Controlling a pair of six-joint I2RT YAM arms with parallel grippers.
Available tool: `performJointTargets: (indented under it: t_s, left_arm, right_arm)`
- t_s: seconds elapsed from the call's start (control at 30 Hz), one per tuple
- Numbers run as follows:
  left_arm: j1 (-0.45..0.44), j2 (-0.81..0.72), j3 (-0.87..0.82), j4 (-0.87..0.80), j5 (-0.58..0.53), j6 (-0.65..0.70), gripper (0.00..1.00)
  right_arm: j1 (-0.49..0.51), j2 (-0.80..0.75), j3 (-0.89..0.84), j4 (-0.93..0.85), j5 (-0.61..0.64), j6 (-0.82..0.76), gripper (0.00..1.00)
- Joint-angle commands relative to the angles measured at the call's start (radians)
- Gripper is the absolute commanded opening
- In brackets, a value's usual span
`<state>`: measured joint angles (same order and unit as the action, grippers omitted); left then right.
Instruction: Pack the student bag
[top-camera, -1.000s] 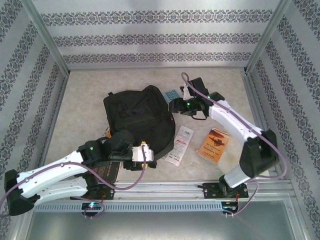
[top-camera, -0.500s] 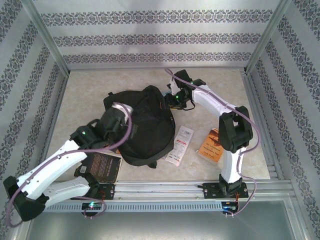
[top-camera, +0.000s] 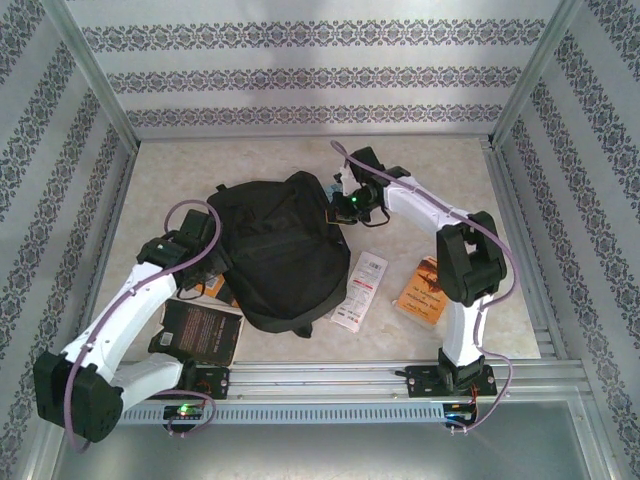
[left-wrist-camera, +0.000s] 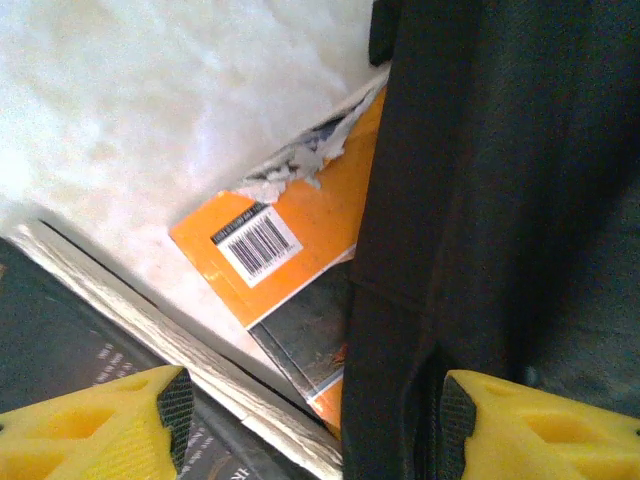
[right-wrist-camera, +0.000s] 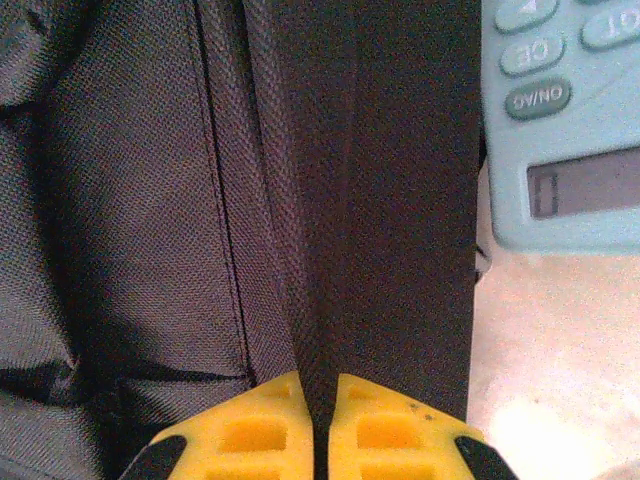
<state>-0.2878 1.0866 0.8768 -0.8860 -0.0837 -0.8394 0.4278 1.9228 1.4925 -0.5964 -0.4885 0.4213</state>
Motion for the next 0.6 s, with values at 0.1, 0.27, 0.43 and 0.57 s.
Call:
performJointTargets:
  t_s: [0.1,0.27,0.43,0.57]
  left_arm:
    - [0.013,0.12,0.051,0.21,0.115,0.019,0.66]
    - [0.013,0.223,0.217,0.123,-0.059,0.156,0.66]
    - [0.013,0.287,0.323,0.103,-0.122,0.251,0.67]
    - [-0.018,0.295,0.4,0.064,-0.111,0.278,0.66]
  right_arm:
    - [-0.029,-0.164,-0.218,0.354,-0.185,0.227,0.01]
    - [-0.043,-0.253,-0.362,0.576,-0.248,0.376,0.0]
    - [-0.046,-0.327,-0.513,0.832,-0.244,0.572,0.0]
    - [-0.04,-0.39,-0.598,0.935,-0.152,0.624,0.0]
